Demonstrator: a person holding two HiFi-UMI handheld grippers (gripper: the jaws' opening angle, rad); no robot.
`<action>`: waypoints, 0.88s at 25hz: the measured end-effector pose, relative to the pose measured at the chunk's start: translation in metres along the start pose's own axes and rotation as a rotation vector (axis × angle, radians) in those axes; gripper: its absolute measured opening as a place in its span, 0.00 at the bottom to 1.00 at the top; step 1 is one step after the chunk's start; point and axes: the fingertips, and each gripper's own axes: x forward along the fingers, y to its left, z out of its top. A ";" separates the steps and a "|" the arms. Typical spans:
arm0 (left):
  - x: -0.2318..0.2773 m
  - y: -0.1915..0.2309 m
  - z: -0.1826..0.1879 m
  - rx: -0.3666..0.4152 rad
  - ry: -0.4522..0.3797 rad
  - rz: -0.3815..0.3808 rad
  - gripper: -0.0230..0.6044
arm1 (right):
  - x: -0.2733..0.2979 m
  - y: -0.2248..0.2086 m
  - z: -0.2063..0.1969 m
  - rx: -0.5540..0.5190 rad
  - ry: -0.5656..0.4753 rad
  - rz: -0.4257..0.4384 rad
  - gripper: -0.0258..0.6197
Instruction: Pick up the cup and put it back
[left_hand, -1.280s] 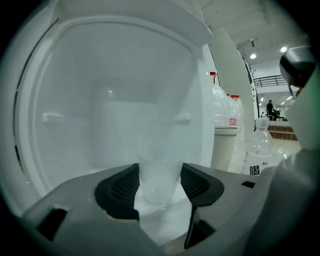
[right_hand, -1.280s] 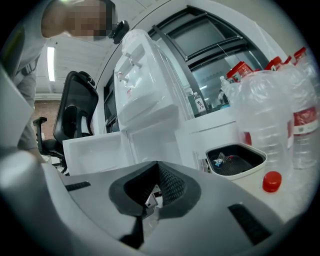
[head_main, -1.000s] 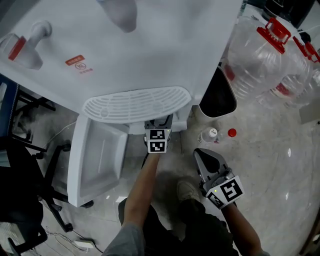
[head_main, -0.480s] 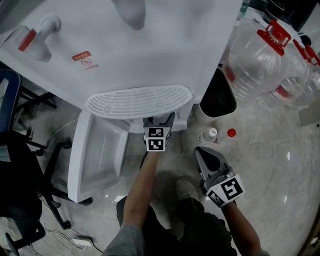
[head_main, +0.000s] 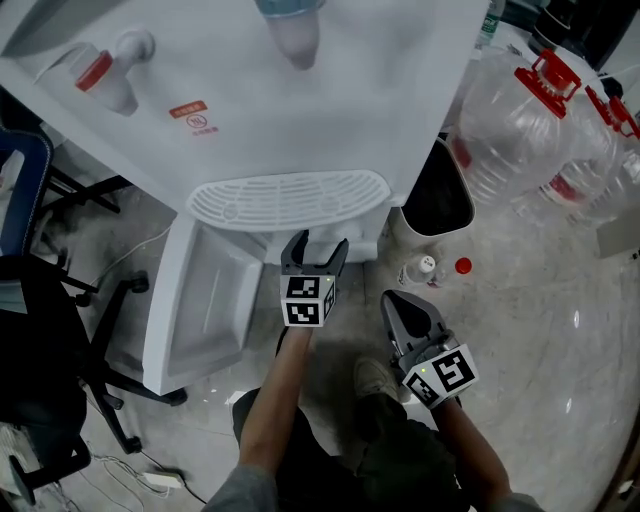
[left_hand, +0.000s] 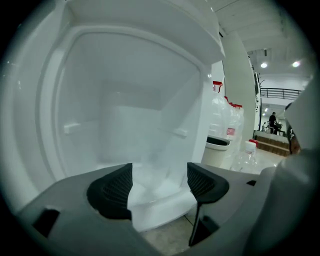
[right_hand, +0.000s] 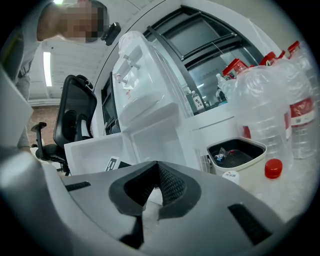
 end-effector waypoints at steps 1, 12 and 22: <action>-0.005 -0.002 0.002 -0.009 -0.003 -0.006 0.59 | 0.001 0.000 -0.001 0.003 0.000 -0.001 0.05; -0.077 -0.026 0.036 0.017 -0.039 -0.073 0.27 | 0.015 -0.005 0.005 0.018 -0.006 -0.012 0.05; -0.141 -0.039 0.129 0.007 -0.086 -0.086 0.05 | 0.008 0.018 0.083 -0.004 0.007 -0.015 0.05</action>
